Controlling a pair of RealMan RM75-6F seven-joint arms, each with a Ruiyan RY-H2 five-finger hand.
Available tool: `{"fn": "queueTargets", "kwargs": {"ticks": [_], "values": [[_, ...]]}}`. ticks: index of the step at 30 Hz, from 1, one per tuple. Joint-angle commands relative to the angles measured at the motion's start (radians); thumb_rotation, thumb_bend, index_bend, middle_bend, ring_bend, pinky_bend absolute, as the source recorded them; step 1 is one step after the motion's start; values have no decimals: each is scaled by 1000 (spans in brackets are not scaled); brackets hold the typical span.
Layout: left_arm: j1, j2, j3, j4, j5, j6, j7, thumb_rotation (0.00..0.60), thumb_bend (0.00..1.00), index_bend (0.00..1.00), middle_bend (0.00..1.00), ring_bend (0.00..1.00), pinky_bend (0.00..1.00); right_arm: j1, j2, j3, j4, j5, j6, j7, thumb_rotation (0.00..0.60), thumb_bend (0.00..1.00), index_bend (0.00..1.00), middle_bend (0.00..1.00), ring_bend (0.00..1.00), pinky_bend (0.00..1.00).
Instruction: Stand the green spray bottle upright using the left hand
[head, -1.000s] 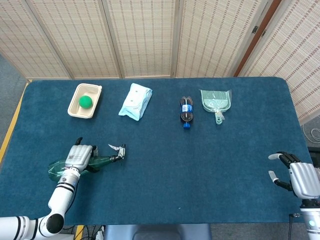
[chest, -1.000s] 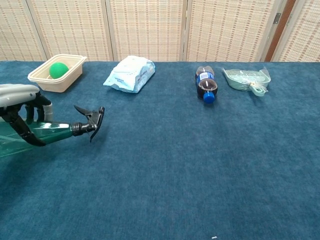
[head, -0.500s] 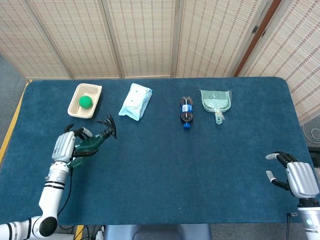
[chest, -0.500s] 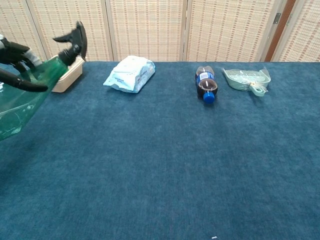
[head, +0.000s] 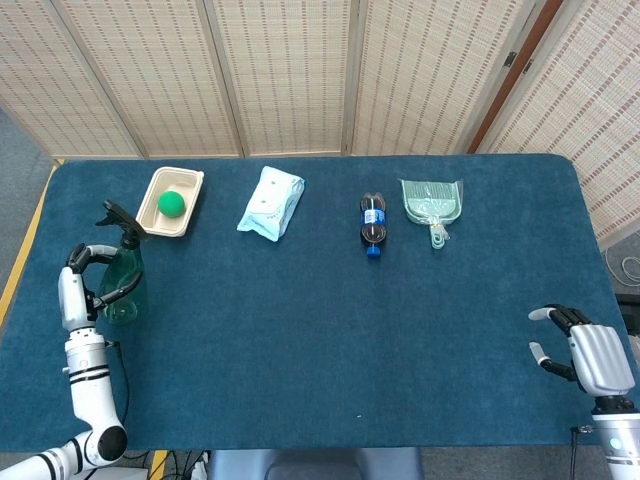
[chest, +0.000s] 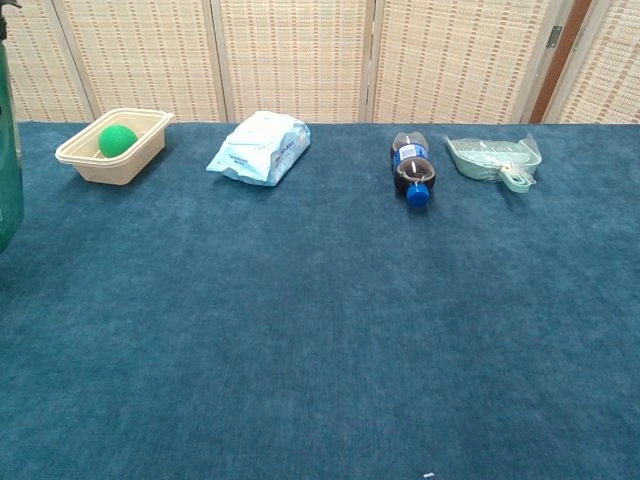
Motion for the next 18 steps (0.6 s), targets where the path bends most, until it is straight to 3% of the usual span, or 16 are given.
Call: {"fn": "queueTargets", "kwargs": {"ticks": [1,9,18], "values": [[22,-55,-25,78,4,12,-41,600,0,693,552,484,117,0,-2,-1,1,1,-1,0,600,241,417,405,380,806],[37,-126,-89,197,-20,-1,-119,600,0,685,552,484,117,0,-7,-4,8,5,-9,4,600,241,417,405,380,806],[85,-143,-114,189,-15,-18,-225,600,0,681,552,484,117,1,-12,-7,13,9,-17,6,600,241,417,405,380,806]]}}
